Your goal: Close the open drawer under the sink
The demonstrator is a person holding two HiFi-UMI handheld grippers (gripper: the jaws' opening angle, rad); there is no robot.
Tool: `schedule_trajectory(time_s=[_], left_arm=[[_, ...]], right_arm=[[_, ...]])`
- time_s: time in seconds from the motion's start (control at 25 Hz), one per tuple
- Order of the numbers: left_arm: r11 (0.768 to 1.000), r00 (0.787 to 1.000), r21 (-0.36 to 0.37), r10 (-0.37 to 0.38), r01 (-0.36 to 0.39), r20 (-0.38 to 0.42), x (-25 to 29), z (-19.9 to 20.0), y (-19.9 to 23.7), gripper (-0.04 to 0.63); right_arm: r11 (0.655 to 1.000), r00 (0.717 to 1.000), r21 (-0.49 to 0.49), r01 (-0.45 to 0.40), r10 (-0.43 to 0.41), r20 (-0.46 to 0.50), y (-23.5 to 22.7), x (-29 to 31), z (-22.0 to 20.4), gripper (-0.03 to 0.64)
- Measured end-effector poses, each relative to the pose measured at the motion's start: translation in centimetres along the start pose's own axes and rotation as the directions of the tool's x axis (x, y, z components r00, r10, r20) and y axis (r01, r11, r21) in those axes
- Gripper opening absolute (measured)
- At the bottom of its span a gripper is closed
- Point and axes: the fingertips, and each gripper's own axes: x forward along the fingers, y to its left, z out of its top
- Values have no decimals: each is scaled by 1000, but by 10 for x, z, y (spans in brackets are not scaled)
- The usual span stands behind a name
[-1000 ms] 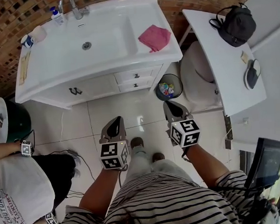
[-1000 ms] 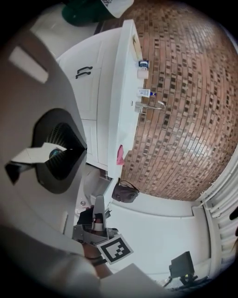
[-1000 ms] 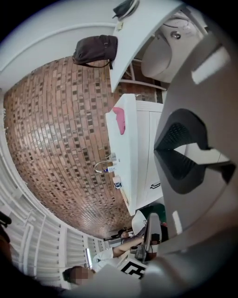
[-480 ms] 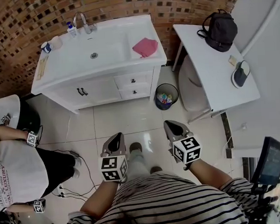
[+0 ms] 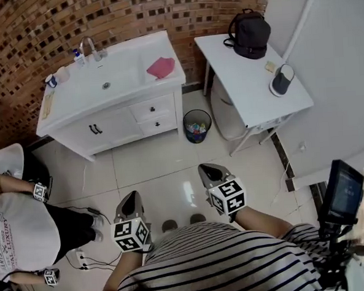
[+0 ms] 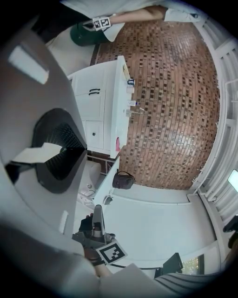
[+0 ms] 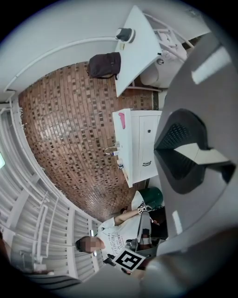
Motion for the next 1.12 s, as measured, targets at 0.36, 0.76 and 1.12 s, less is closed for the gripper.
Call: schedule_trajectory(time_s=[0.36, 0.76, 1.12], left_arm=[[998, 998, 33, -55, 55, -17, -22, -15, 3, 17], [995, 995, 41, -92, 93, -26, -21, -17, 20, 16], [995, 995, 41, -92, 94, -48, -22, -28, 15, 15]], right_arm=[[999, 1000, -33, 8, -8, 2, 40, -3, 3, 0], [998, 1000, -55, 26, -27, -14, 63, 12, 2, 0], [998, 999, -50, 33, -34, -22, 56, 3, -4, 0]])
